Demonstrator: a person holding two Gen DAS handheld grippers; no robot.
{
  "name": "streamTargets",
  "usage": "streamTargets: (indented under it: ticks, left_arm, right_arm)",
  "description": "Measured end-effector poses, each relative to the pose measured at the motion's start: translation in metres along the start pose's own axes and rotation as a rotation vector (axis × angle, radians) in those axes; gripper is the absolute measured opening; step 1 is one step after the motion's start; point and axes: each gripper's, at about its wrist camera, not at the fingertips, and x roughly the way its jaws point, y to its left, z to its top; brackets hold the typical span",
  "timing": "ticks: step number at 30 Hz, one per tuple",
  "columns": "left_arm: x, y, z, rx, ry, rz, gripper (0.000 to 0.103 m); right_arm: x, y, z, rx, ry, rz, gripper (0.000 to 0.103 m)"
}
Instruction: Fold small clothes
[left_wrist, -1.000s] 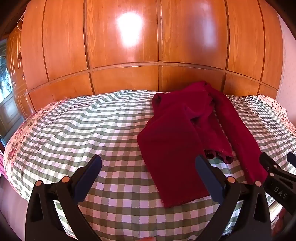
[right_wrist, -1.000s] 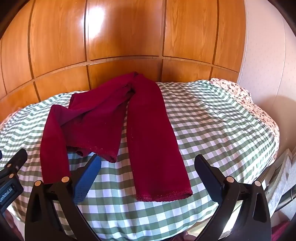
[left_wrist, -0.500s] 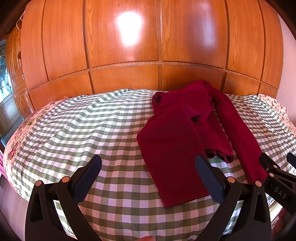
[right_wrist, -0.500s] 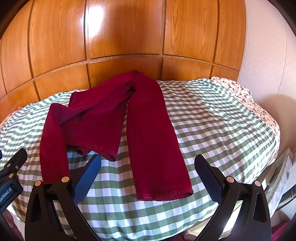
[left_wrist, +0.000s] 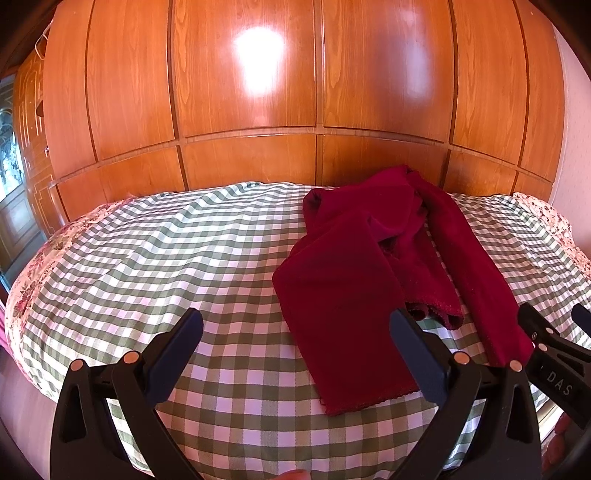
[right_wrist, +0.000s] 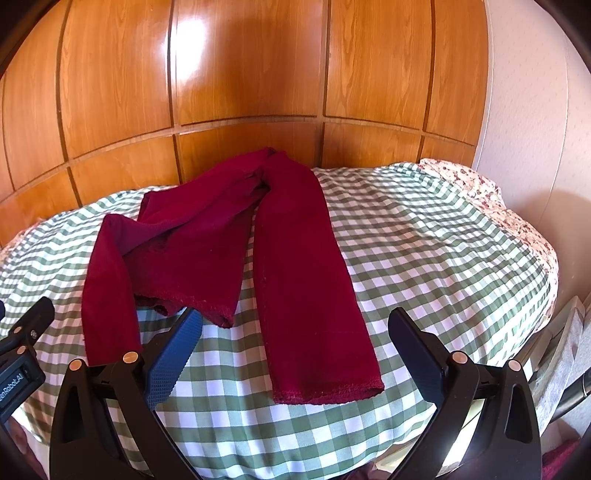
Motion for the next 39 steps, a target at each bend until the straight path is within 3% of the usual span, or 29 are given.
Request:
streamTargets:
  ticks: [27, 30, 34, 39]
  left_arm:
    - [-0.002, 0.002, -0.005, 0.001, -0.002, -0.031, 0.100]
    - [0.008, 0.001, -0.006, 0.019, 0.033, -0.045, 0.100]
    - [0.037, -0.001, -0.016, 0.063, 0.137, -0.085, 0.100]
    - [0.056, -0.017, -0.032, 0.173, 0.184, -0.132, 0.090]
  right_arm:
    - [0.002, 0.001, -0.001, -0.007, 0.002, -0.001, 0.100]
    - [0.006, -0.001, -0.002, -0.009, 0.019, 0.003, 0.100]
    - [0.019, -0.013, 0.003, 0.015, 0.064, 0.032, 0.100]
    - [0.052, -0.038, 0.006, 0.035, 0.142, 0.037, 0.100]
